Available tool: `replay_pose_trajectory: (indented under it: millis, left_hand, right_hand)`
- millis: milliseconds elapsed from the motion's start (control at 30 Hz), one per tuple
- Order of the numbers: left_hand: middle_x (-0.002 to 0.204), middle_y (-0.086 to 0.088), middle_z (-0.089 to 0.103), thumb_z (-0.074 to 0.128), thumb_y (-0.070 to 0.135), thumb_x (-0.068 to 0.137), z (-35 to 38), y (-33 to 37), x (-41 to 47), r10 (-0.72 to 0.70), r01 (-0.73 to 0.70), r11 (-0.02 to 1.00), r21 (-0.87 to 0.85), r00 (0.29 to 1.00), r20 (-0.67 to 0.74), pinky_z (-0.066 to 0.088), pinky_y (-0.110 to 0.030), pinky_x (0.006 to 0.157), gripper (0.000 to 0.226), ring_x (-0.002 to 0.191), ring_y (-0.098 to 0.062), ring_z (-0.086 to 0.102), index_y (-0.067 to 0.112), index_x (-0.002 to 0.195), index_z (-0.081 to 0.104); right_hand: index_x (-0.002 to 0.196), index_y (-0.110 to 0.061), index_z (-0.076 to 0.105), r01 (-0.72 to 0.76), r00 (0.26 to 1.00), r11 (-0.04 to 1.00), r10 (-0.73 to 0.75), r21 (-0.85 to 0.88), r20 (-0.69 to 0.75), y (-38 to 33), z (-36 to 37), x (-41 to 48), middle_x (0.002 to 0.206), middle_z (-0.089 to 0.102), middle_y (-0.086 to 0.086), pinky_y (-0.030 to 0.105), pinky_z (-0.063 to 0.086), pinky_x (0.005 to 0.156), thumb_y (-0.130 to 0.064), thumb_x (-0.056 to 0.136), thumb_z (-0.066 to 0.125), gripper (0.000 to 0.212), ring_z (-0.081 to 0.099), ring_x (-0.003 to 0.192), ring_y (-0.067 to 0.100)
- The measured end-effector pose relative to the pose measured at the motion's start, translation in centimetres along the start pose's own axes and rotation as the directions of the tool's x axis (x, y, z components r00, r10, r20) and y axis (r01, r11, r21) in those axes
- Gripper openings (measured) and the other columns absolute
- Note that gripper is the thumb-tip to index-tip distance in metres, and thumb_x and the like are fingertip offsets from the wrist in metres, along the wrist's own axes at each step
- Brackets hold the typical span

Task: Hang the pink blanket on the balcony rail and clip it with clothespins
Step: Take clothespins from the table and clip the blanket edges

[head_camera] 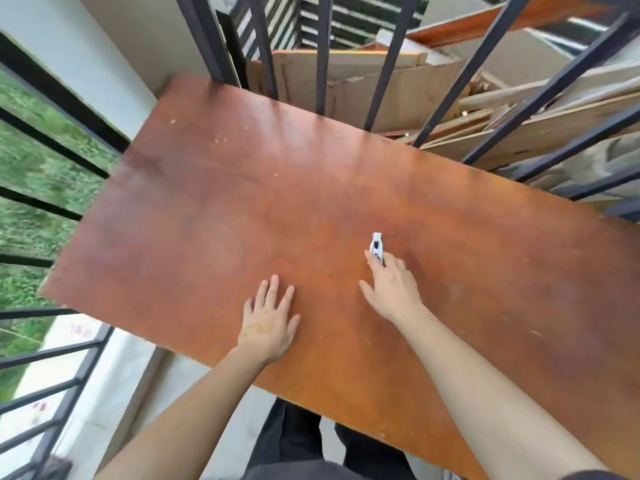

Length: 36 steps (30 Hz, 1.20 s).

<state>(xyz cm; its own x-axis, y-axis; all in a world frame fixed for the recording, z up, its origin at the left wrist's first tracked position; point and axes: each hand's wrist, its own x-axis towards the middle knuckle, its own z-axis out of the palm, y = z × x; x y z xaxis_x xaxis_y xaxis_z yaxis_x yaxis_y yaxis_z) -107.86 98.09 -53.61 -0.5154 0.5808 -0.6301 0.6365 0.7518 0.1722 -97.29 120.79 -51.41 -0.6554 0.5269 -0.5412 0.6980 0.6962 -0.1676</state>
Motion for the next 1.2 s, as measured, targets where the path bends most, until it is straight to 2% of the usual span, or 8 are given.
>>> replay_pose_trajectory:
  millis: [200, 300, 533, 667, 833, 967, 1067, 1200]
  left_hand:
    - [0.162, -0.005, -0.011, 0.020, 0.050, 0.101, -1.4, -0.1, -3.4, -0.112, 0.111, 0.991, -0.075, 0.994, -0.014, 0.008, -0.047, 0.120, 0.060, 0.149, -0.025, -0.009, 0.027, 0.155, 0.008]
    - [0.162, -0.004, -0.009, 0.025, 0.050, 0.100, -2.3, -0.1, -6.8, -0.217, 0.195, 0.967, -0.162, 0.967, -0.134, 0.009, -0.046, 0.120, 0.060, 0.149, -0.023, -0.007, 0.028, 0.154, 0.009]
    - [0.162, -0.006, 0.009, 0.032, 0.052, 0.096, 0.4, 0.7, -23.3, -0.583, 0.397, 0.795, -0.458, 0.707, -0.399, 0.019, -0.044, 0.117, 0.061, 0.149, -0.025, 0.009, 0.026, 0.152, 0.025]
    - [0.158, -0.009, 0.024, 0.026, 0.055, 0.091, 7.3, 0.9, -35.1, -0.773, 0.521, 0.618, -0.589, 0.539, -0.335, 0.027, -0.046, 0.116, 0.066, 0.146, -0.028, 0.022, 0.021, 0.147, 0.039]
    - [0.150, -0.015, 0.040, 0.031, 0.050, 0.089, 15.0, 2.4, -50.2, -0.961, 0.638, 0.277, -0.718, 0.186, -0.205, 0.039, -0.050, 0.106, 0.064, 0.135, -0.033, 0.042, 0.015, 0.138, 0.051]
    - [0.162, -0.005, 0.010, 0.021, 0.057, 0.091, 20.7, 5.6, -59.8, -0.998, 0.617, -0.008, -0.787, -0.054, -0.032, 0.015, -0.042, 0.117, 0.069, 0.148, -0.025, 0.010, 0.024, 0.152, 0.026]
    - [0.162, -0.009, 0.008, 0.007, 0.062, 0.084, 25.4, 8.2, -66.4, -0.969, 0.607, -0.172, -0.776, -0.246, 0.022, 0.013, -0.042, 0.118, 0.081, 0.149, -0.025, 0.007, 0.022, 0.152, 0.024]
    - [0.162, -0.008, -0.003, 0.023, 0.054, 0.098, 31.3, 11.3, -76.0, -0.856, 0.479, -0.410, -0.776, -0.495, 0.146, 0.008, -0.047, 0.119, 0.065, 0.149, -0.025, -0.004, 0.021, 0.154, 0.014]
  right_hand:
    - [0.118, -0.023, 0.060, 0.162, 0.968, 0.982, -0.139, 0.097, -0.211, -0.4, -2.6, -2.1, 0.093, 0.061, 0.007, 0.039, 0.050, 0.078, -0.038, 0.089, 0.065, 0.032, 0.061, 0.097, 0.033]
    - [0.110, -0.028, 0.061, 0.281, 0.922, 0.952, -0.231, 0.124, -0.312, -2.1, -4.4, -4.1, 0.087, 0.060, 0.003, 0.039, 0.050, 0.072, -0.036, 0.091, 0.061, 0.020, 0.062, 0.091, 0.032]
    - [0.102, -0.027, 0.064, 0.669, 0.737, 0.716, -0.601, 0.201, -0.310, -9.7, -2.9, -13.6, 0.089, 0.061, 0.000, 0.034, 0.045, 0.075, -0.025, 0.088, 0.063, 0.015, 0.061, 0.090, 0.027]
    - [0.104, -0.028, 0.065, 0.863, 0.495, 0.462, -0.855, 0.204, -0.157, -15.1, 0.9, -21.5, 0.096, 0.063, -0.001, 0.034, 0.045, 0.082, -0.024, 0.090, 0.064, 0.014, 0.061, 0.098, 0.023]
    - [0.098, -0.022, 0.066, 0.974, 0.122, 0.121, -0.993, 0.192, 0.011, -21.4, 6.3, -33.1, 0.094, 0.062, 0.002, 0.023, 0.038, 0.078, -0.016, 0.086, 0.066, 0.014, 0.062, 0.096, 0.026]
    - [0.101, -0.022, 0.065, 0.968, -0.156, -0.123, -0.977, 0.221, 0.143, -24.0, 11.3, -44.0, 0.099, 0.060, 0.002, 0.021, 0.035, 0.080, -0.019, 0.090, 0.063, 0.012, 0.058, 0.101, 0.022]
    - [0.102, -0.025, 0.066, 0.917, -0.362, -0.305, -0.906, 0.259, 0.217, -24.8, 15.5, -52.7, 0.101, 0.060, 0.002, 0.030, 0.044, 0.080, -0.022, 0.089, 0.062, 0.013, 0.058, 0.101, 0.024]
    - [0.103, -0.028, 0.066, 0.820, -0.568, -0.512, -0.785, 0.255, 0.248, -25.2, 20.3, -65.0, 0.099, 0.059, 0.003, 0.039, 0.052, 0.071, -0.026, 0.089, 0.062, 0.014, 0.061, 0.092, 0.030]
